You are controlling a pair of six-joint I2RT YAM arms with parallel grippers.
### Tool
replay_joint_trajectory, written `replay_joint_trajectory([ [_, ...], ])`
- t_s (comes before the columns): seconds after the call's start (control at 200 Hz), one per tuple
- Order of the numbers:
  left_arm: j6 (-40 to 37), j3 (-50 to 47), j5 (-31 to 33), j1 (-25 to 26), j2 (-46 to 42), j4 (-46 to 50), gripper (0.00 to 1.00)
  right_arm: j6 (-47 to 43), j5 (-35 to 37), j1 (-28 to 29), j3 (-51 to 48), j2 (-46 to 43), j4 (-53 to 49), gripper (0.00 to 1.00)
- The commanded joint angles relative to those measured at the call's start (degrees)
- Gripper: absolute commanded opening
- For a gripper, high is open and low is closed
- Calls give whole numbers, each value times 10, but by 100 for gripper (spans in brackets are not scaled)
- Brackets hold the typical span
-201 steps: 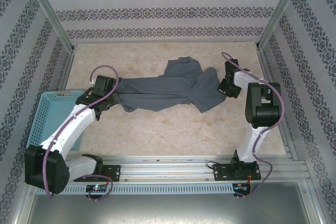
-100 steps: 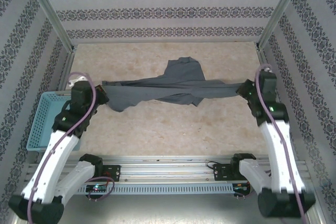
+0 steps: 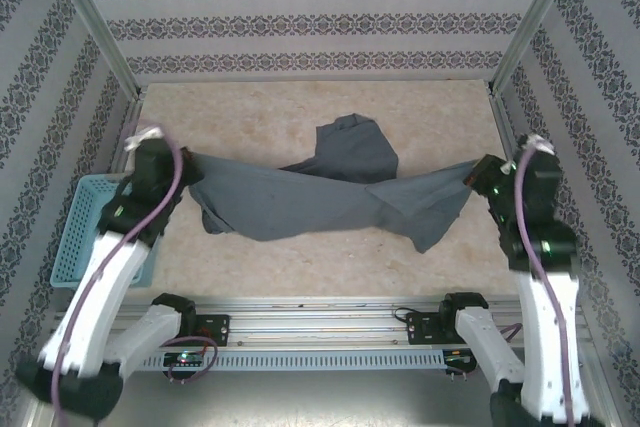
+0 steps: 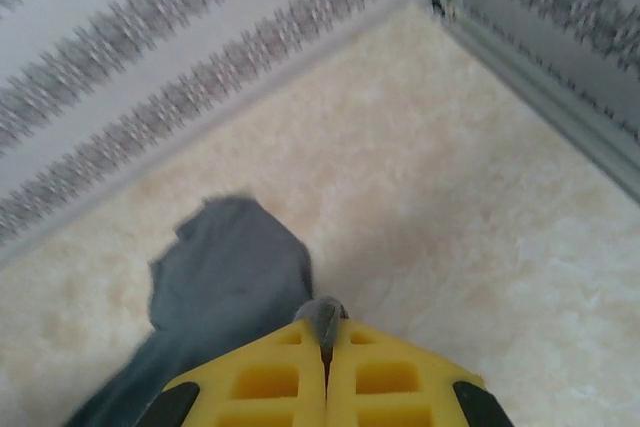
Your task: Fold the inside-out t-shirt
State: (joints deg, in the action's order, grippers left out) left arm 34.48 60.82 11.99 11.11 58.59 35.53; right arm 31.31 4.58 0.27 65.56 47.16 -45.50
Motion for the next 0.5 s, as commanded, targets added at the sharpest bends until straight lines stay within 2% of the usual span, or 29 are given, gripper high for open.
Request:
replay_joint_trajectory([
  [0.0,-19,62,-18,-8,162,1,0,-8,7,46,-5,119,88,0],
  [0.075,-21,150,-37,-12,284,17,0,-13,23,88,47,225,124,0],
  [0.14,-19,234,-54,-20,366,27,0,-10,8,95,110,317,146,0],
  [0.275,-30,476,-95,-45,504,74,0,-26,5,87,340,477,116,0],
  [0.375,-48,690,-109,-64,583,135,0,-35,1,68,504,543,79,0],
  [0.495,-63,898,-143,-85,632,159,0,-43,-7,38,650,561,61,0],
])
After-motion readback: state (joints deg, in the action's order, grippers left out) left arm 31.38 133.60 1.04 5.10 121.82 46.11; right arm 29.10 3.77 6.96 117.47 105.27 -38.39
